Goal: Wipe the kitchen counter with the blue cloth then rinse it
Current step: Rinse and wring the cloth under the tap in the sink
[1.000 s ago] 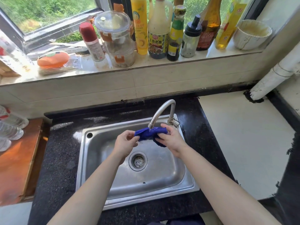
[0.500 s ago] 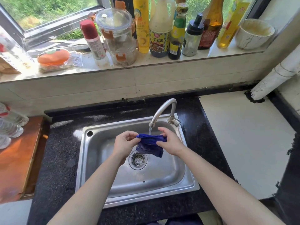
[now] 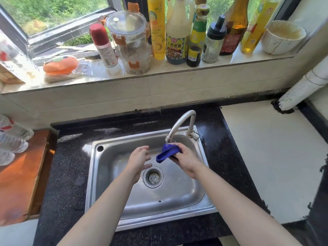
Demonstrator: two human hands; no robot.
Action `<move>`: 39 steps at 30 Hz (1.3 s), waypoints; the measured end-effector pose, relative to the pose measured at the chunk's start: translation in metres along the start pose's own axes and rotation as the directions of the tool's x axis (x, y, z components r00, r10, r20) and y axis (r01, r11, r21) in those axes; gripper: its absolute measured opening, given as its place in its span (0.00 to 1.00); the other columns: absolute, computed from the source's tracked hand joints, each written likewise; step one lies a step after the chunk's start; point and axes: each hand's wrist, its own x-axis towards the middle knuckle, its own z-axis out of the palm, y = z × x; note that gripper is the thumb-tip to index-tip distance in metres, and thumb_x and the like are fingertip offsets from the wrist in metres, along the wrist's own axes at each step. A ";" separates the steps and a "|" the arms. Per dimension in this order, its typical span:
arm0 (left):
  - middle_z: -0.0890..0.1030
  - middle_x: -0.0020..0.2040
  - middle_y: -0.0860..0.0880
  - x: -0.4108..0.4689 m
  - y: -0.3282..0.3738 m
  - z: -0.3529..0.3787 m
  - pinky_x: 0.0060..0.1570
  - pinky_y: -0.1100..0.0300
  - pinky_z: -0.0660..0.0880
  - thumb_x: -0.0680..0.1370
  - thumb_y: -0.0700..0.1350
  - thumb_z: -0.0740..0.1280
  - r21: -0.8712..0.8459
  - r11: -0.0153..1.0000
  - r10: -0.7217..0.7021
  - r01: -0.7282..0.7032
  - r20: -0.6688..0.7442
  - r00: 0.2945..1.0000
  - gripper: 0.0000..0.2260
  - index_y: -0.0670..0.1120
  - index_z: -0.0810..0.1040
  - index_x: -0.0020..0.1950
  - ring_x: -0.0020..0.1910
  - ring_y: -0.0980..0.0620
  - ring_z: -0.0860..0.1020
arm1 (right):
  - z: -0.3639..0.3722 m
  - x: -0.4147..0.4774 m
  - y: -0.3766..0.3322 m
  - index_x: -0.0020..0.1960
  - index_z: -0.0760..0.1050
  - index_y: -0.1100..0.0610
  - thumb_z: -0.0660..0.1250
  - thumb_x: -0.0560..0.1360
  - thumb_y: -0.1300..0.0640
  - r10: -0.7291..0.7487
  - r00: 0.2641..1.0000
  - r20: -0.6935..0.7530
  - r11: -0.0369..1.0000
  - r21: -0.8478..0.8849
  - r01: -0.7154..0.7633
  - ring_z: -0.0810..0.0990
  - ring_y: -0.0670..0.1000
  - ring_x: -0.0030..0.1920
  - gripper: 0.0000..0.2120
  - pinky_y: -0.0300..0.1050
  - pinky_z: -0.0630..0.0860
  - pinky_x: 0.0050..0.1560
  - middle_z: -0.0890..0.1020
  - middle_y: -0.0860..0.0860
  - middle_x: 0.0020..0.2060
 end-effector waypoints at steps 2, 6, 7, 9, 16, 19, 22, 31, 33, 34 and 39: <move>0.72 0.67 0.42 0.005 -0.005 0.001 0.56 0.46 0.79 0.83 0.44 0.63 -0.023 0.996 -0.088 0.088 0.020 0.996 0.16 0.45 0.70 0.71 0.64 0.42 0.75 | -0.002 -0.003 -0.002 0.57 0.77 0.57 0.57 0.79 0.76 0.040 0.999 0.021 0.994 0.101 -0.041 0.82 0.48 0.49 0.19 0.36 0.80 0.50 0.83 0.54 0.51; 0.73 0.65 0.39 0.007 -0.010 0.011 0.52 0.48 0.78 0.82 0.39 0.66 -0.267 0.941 -0.170 0.206 0.152 0.974 0.27 0.45 0.59 0.78 0.56 0.38 0.80 | -0.010 -0.013 -0.007 0.58 0.77 0.60 0.55 0.78 0.78 0.078 0.994 0.073 0.954 0.284 -0.096 0.83 0.52 0.48 0.20 0.43 0.82 0.50 0.84 0.57 0.53; 0.73 0.65 0.37 0.008 -0.012 0.013 0.49 0.50 0.78 0.80 0.36 0.67 -0.292 0.932 -0.173 0.216 0.166 0.971 0.30 0.44 0.56 0.79 0.54 0.39 0.81 | -0.011 -0.015 -0.008 0.60 0.76 0.61 0.56 0.79 0.78 0.085 0.993 0.082 0.934 0.340 -0.108 0.84 0.53 0.50 0.19 0.45 0.83 0.50 0.84 0.58 0.55; 0.75 0.64 0.35 0.011 -0.016 0.015 0.46 0.53 0.78 0.78 0.33 0.68 -0.298 0.928 -0.175 0.224 0.182 0.968 0.35 0.44 0.54 0.80 0.54 0.39 0.81 | -0.011 -0.019 -0.010 0.65 0.74 0.63 0.55 0.80 0.76 0.101 0.990 0.093 0.893 0.430 -0.132 0.84 0.55 0.53 0.19 0.47 0.83 0.50 0.83 0.60 0.58; 0.85 0.43 0.44 0.012 -0.022 0.023 0.38 0.61 0.73 0.78 0.33 0.68 -0.200 0.977 -0.036 0.075 0.189 0.981 0.09 0.38 0.80 0.59 0.39 0.50 0.79 | -0.008 -0.013 -0.010 0.69 0.69 0.64 0.52 0.76 0.67 0.198 0.980 -0.019 0.780 0.608 -0.145 0.79 0.62 0.56 0.22 0.60 0.78 0.56 0.79 0.64 0.59; 0.84 0.43 0.45 0.011 -0.021 0.024 0.39 0.62 0.80 0.78 0.31 0.67 -0.203 0.979 0.040 -0.016 0.111 0.993 0.10 0.36 0.81 0.58 0.35 0.54 0.81 | -0.005 -0.013 -0.008 0.73 0.66 0.57 0.58 0.75 0.65 0.177 0.984 -0.004 0.891 0.425 -0.158 0.80 0.59 0.58 0.25 0.59 0.79 0.59 0.77 0.61 0.63; 0.85 0.45 0.44 0.011 -0.021 0.019 0.41 0.61 0.80 0.79 0.32 0.66 -0.200 0.977 0.096 -0.075 0.096 0.991 0.10 0.37 0.80 0.59 0.40 0.51 0.82 | -0.009 -0.009 0.002 0.76 0.60 0.43 0.73 0.72 0.64 0.135 0.991 0.023 0.989 -0.061 -0.133 0.80 0.52 0.60 0.39 0.57 0.79 0.62 0.77 0.51 0.63; 0.84 0.53 0.37 0.006 -0.014 0.005 0.51 0.58 0.78 0.80 0.36 0.67 -0.021 0.980 0.198 -0.198 0.223 0.955 0.09 0.36 0.80 0.59 0.49 0.47 0.80 | -0.004 0.008 0.005 0.73 0.64 0.47 0.83 0.62 0.58 -0.081 0.982 0.168 0.696 -0.696 0.176 0.73 0.51 0.66 0.45 0.38 0.73 0.62 0.70 0.51 0.68; 0.83 0.50 0.36 0.006 -0.011 0.002 0.53 0.50 0.76 0.78 0.34 0.67 -0.023 0.981 0.190 -0.190 0.229 0.955 0.06 0.37 0.79 0.54 0.47 0.44 0.79 | 0.000 0.013 0.007 0.72 0.66 0.51 0.84 0.62 0.55 -0.111 0.978 0.179 0.640 -0.740 0.208 0.68 0.47 0.67 0.44 0.35 0.65 0.63 0.66 0.50 0.71; 0.83 0.46 0.38 0.006 -0.012 0.001 0.50 0.51 0.75 0.78 0.32 0.66 -0.024 0.982 0.189 -0.189 0.227 0.955 0.04 0.38 0.78 0.51 0.45 0.44 0.79 | 0.001 0.014 0.006 0.72 0.67 0.52 0.84 0.62 0.54 -0.122 0.976 0.178 0.629 -0.747 0.215 0.67 0.46 0.67 0.44 0.33 0.63 0.63 0.65 0.49 0.72; 0.84 0.41 0.40 0.006 -0.005 0.002 0.40 0.62 0.78 0.74 0.23 0.66 -0.006 0.978 0.207 -0.208 0.137 0.969 0.14 0.41 0.73 0.39 0.41 0.50 0.82 | -0.002 0.020 0.008 0.73 0.67 0.43 0.81 0.67 0.51 -0.146 0.976 0.163 0.608 -0.764 0.218 0.75 0.47 0.59 0.39 0.42 0.71 0.67 0.73 0.51 0.60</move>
